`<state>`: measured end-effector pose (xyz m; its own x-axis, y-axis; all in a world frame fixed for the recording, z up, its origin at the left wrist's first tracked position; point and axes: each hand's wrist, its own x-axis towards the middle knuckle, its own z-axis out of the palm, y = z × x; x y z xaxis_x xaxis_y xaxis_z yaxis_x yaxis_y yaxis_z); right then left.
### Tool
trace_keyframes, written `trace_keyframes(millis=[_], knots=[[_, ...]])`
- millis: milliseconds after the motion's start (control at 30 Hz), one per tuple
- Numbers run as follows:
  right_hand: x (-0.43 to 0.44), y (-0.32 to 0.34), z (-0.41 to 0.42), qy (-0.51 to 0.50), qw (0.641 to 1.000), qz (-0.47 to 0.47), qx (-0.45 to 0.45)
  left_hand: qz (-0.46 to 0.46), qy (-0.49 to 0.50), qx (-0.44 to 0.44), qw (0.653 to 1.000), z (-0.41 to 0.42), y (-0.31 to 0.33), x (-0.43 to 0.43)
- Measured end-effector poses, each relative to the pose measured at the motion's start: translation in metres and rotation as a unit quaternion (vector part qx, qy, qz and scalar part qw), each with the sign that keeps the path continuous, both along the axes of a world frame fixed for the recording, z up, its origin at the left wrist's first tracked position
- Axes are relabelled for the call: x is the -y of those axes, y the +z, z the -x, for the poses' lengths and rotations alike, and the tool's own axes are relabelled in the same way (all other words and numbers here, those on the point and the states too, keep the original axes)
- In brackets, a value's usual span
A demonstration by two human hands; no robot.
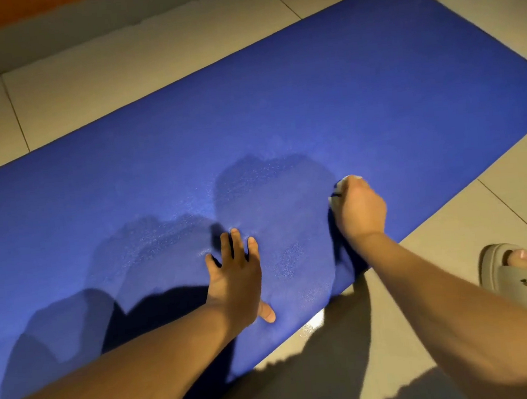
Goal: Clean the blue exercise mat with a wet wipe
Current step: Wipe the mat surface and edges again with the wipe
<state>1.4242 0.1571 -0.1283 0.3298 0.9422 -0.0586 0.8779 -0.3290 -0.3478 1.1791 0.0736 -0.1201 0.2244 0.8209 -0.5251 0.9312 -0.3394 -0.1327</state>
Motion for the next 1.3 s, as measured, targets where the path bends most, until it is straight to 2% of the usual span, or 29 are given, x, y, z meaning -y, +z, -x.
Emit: trace_keyframes(millis=[67,133,200,233,267,367,400,467,567,667,800,867,967,1067,1167,1233,1300], knots=[[0.024,-0.002,0.046,0.053,0.997,-0.007,-0.061,-0.003,0.005,0.002,1.0,0.0,0.0,0.0],[0.059,0.0,0.093,0.195,0.977,0.014,-0.087,-0.002,0.008,0.0,1.0,0.0,-0.001,0.0],[0.069,-0.006,0.103,0.329,0.943,-0.006,-0.049,0.0,0.002,-0.002,1.0,0.001,-0.001,-0.001],[0.058,-0.011,0.091,0.371,0.928,-0.025,-0.01,0.001,0.003,0.002,1.0,0.002,-0.001,0.0],[0.042,-0.015,0.073,0.37,0.928,-0.021,0.029,0.0,0.003,0.007,1.0,0.002,0.0,0.0],[-0.011,-0.011,0.011,0.195,0.975,0.005,0.111,0.004,0.0,0.009,1.0,0.002,0.005,-0.001],[-0.024,-0.01,-0.005,0.145,0.979,0.013,0.146,0.006,-0.001,0.008,1.0,0.002,0.006,-0.001],[-0.033,-0.012,-0.014,0.106,0.977,0.023,0.184,0.01,0.001,0.007,1.0,0.002,0.008,-0.002],[-0.017,-0.018,0.008,0.082,0.992,-0.003,0.101,0.023,-0.005,0.008,1.0,0.005,0.011,-0.005],[0.0,-0.012,0.028,0.102,0.995,-0.013,0.001,0.054,-0.017,0.018,0.998,0.01,0.018,-0.012],[-0.013,0.003,0.018,-0.002,0.99,0.015,-0.14,0.029,-0.028,0.061,0.997,0.029,0.035,-0.035],[-0.014,0.005,0.014,-0.02,0.989,0.02,-0.146,0.021,0.021,0.059,0.998,0.045,0.04,-0.045],[-0.011,0.007,0.016,-0.032,0.988,-0.004,-0.149,0.08,0.093,0.038,0.992,0.062,0.035,-0.05],[-0.015,0.005,0.016,-0.079,0.982,-0.057,-0.159,0.087,0.101,0.036,0.99,0.063,0.027,-0.051],[-0.018,-0.001,0.014,-0.059,0.988,-0.039,-0.137,0.079,0.099,0.035,0.991,0.062,0.025,-0.049],[-0.019,-0.005,0.01,-0.008,0.991,-0.024,-0.129,0.073,0.104,0.035,0.991,0.062,0.022,-0.048],[-0.018,-0.009,0.015,-0.021,0.992,-0.029,-0.122,0.074,0.109,0.035,0.991,0.061,0.022,-0.048]])
